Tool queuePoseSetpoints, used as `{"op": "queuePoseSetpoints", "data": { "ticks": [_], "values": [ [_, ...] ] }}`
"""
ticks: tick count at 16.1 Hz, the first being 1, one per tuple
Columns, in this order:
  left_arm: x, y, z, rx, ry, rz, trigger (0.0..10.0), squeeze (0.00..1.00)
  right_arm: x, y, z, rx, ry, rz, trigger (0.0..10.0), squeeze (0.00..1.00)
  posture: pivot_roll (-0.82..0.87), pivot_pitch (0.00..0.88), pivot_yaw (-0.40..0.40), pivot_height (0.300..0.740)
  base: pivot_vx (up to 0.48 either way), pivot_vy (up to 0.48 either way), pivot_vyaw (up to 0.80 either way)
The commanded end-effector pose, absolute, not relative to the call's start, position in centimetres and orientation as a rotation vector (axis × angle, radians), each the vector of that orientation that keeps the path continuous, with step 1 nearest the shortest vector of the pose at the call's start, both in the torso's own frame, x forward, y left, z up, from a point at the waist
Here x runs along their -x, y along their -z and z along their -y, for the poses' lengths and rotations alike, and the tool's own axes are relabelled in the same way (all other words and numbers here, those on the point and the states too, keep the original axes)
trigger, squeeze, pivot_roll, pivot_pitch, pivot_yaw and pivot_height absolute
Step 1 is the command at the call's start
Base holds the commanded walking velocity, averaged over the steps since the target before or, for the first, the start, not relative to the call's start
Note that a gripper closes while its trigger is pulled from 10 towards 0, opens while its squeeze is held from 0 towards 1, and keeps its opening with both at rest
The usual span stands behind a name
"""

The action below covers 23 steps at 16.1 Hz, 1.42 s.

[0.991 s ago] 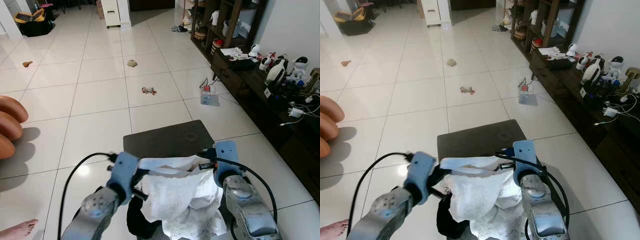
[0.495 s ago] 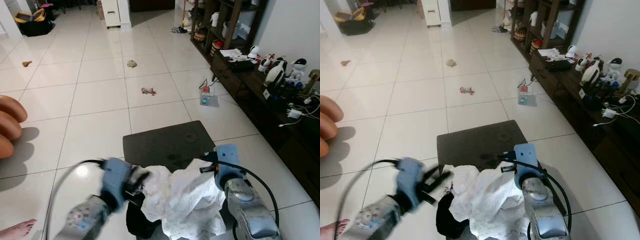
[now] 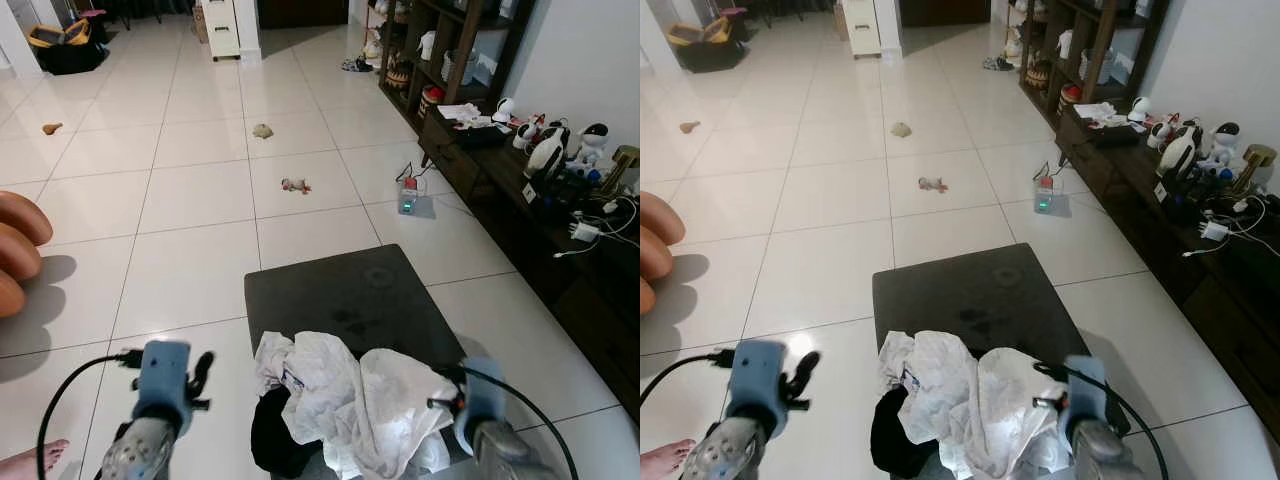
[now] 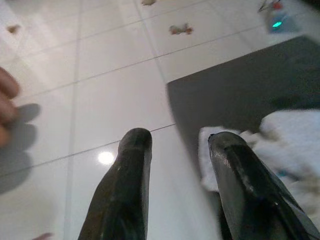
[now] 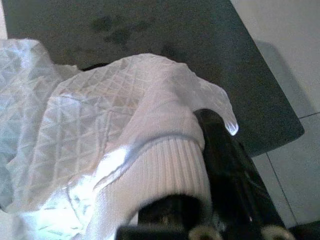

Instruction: Hang hanger

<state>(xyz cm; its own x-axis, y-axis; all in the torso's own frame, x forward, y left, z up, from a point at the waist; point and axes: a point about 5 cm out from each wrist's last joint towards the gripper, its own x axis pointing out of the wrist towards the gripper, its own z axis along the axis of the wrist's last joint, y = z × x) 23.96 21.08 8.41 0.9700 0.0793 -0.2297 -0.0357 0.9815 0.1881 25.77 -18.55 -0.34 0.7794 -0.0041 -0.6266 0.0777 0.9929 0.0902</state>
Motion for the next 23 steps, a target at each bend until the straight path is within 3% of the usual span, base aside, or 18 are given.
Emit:
{"op": "queuePoseSetpoints", "data": {
  "ticks": [1,7,12,23],
  "values": [
    [-23.5,-7.4,-21.8,-0.209,-0.099,-0.265,10.0,0.00,-25.5,0.9,18.8,-0.135,0.055,-0.679,10.0,0.00,0.03,0.107,-0.030,0.740,0.000,0.000,0.00],
    [-23.8,-6.9,-21.8,-0.129,-0.158,-0.254,10.0,0.00,-25.3,1.8,18.2,-0.165,0.031,-0.674,10.0,0.00,0.03,0.097,-0.027,0.740,0.000,0.160,-0.53],
    [-23.9,-6.9,-20.7,-0.160,-0.084,-0.213,10.0,0.00,-25.0,2.3,17.8,-0.125,-0.005,-0.669,10.0,0.00,0.04,0.092,-0.025,0.740,0.000,0.096,-0.73],
    [-23.9,-6.9,-20.0,-0.138,-0.053,-0.195,10.0,0.00,-25.0,2.4,17.0,-0.095,-0.079,-0.645,10.0,0.00,0.04,0.076,-0.028,0.740,0.000,0.000,0.00]
  ]
}}
